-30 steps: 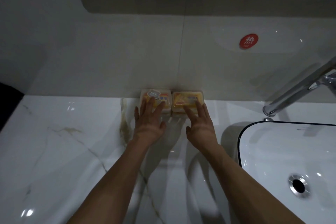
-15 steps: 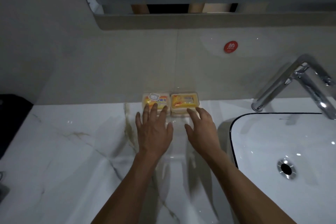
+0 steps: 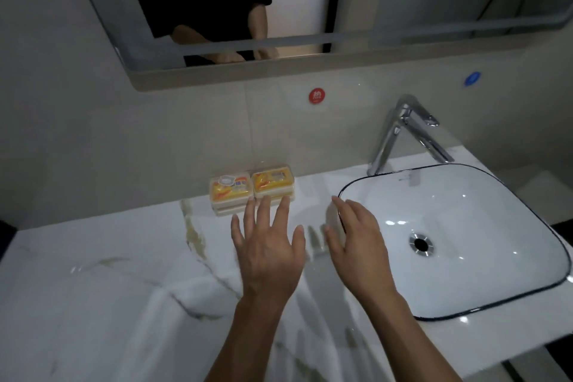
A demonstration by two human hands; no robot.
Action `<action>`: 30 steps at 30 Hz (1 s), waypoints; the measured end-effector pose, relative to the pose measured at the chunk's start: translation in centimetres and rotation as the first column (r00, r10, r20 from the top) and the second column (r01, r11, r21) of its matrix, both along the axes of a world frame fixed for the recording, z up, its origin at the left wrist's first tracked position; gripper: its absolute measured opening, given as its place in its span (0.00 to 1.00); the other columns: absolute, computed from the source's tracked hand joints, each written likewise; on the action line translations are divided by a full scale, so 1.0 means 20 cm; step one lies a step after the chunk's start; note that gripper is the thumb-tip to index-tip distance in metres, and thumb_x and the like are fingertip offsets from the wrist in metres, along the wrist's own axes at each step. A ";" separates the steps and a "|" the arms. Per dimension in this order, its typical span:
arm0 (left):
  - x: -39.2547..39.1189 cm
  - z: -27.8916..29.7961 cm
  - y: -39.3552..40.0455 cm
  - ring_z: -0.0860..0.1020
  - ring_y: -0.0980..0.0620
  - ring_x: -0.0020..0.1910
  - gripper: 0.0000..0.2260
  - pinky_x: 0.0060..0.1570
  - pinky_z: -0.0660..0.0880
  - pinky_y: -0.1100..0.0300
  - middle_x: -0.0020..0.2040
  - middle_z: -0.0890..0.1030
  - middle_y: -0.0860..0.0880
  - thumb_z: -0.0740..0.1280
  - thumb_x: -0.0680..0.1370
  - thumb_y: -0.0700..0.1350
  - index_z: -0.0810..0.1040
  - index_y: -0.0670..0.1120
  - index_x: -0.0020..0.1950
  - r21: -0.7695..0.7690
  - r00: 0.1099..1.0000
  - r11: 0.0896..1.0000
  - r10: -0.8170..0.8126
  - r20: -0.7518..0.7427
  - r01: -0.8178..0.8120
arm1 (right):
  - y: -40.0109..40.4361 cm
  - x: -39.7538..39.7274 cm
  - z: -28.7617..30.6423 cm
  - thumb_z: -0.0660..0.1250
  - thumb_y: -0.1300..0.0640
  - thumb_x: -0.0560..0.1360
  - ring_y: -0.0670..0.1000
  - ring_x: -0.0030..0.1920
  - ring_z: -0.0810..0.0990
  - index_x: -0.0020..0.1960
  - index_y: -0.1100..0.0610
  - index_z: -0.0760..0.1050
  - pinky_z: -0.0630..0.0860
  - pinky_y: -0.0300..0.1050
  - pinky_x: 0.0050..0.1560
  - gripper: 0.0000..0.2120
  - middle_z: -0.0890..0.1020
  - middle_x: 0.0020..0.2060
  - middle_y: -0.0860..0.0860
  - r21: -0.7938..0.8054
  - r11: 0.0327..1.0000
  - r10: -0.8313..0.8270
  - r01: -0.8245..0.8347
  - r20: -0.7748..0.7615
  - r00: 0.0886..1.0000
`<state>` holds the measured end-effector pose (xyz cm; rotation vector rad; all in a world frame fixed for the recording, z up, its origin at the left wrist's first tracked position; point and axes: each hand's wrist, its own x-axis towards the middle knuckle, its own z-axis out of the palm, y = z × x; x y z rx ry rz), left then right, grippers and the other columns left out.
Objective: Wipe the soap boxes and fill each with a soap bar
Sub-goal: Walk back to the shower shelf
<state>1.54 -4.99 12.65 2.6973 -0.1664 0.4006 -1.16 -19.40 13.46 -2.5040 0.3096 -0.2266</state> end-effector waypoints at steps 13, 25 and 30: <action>-0.41 0.14 -0.57 0.48 0.49 0.80 0.26 0.76 0.40 0.45 0.80 0.55 0.53 0.50 0.80 0.63 0.55 0.60 0.79 0.011 0.959 0.965 -0.258 -0.113 0.261 | -0.52 -0.63 0.13 0.64 0.50 0.82 0.51 0.75 0.65 0.77 0.50 0.66 0.65 0.49 0.74 0.24 0.71 0.73 0.51 0.049 0.963 -0.267 0.263 0.081 0.960; -1.14 0.13 -1.49 0.49 0.50 0.80 0.25 0.77 0.44 0.46 0.80 0.58 0.53 0.54 0.81 0.59 0.58 0.59 0.78 -0.002 0.811 0.814 -0.578 -0.085 0.580 | -1.30 -1.53 0.12 0.60 0.46 0.83 0.51 0.78 0.58 0.79 0.48 0.61 0.61 0.53 0.77 0.26 0.65 0.77 0.51 0.019 0.855 -0.518 0.518 0.026 0.855; -1.41 0.13 -1.85 0.49 0.49 0.80 0.25 0.76 0.44 0.45 0.79 0.59 0.51 0.56 0.81 0.58 0.59 0.58 0.78 -0.019 0.716 0.721 -0.691 -0.095 0.693 | -1.59 -1.90 0.11 0.60 0.46 0.82 0.50 0.79 0.57 0.80 0.47 0.59 0.58 0.52 0.78 0.27 0.63 0.78 0.50 0.018 0.762 -0.647 0.647 0.010 0.762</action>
